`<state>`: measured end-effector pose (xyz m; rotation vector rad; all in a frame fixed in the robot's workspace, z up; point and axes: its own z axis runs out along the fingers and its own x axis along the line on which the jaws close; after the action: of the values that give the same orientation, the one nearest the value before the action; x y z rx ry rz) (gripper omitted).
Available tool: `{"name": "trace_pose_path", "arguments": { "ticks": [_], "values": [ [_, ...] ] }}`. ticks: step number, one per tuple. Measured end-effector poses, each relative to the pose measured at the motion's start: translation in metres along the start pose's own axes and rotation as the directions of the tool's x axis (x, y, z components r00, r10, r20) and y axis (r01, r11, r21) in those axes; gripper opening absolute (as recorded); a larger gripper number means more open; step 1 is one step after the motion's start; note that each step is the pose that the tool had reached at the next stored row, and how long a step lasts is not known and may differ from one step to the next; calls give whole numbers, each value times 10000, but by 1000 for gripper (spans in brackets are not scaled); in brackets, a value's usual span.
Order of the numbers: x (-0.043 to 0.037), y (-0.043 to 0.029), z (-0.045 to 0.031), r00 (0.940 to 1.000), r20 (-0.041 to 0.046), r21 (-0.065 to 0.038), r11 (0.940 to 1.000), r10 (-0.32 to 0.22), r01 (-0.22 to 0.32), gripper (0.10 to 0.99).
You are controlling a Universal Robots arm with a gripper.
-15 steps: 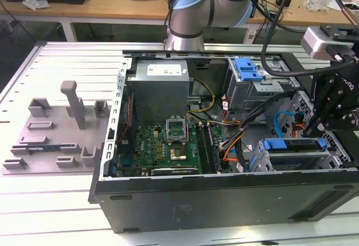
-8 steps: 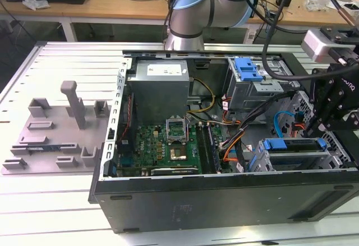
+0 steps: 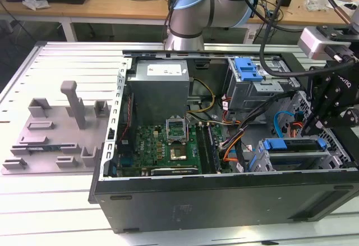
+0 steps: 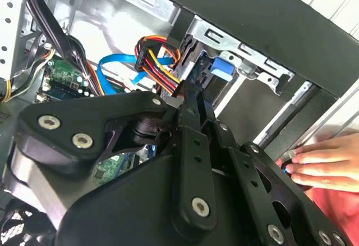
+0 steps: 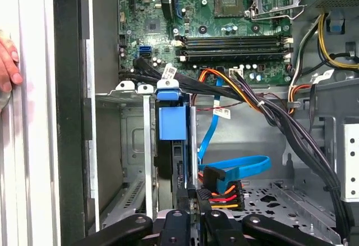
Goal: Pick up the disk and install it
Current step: 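Insert the first disk wire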
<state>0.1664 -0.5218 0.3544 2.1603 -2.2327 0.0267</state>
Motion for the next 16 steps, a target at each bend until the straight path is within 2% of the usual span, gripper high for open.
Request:
{"name": "trace_pose_path", "arguments": {
  "ticks": [16],
  "values": [
    [39,-9,7,10000,-2,-2,10000,90,-90,169]
  ]
}}
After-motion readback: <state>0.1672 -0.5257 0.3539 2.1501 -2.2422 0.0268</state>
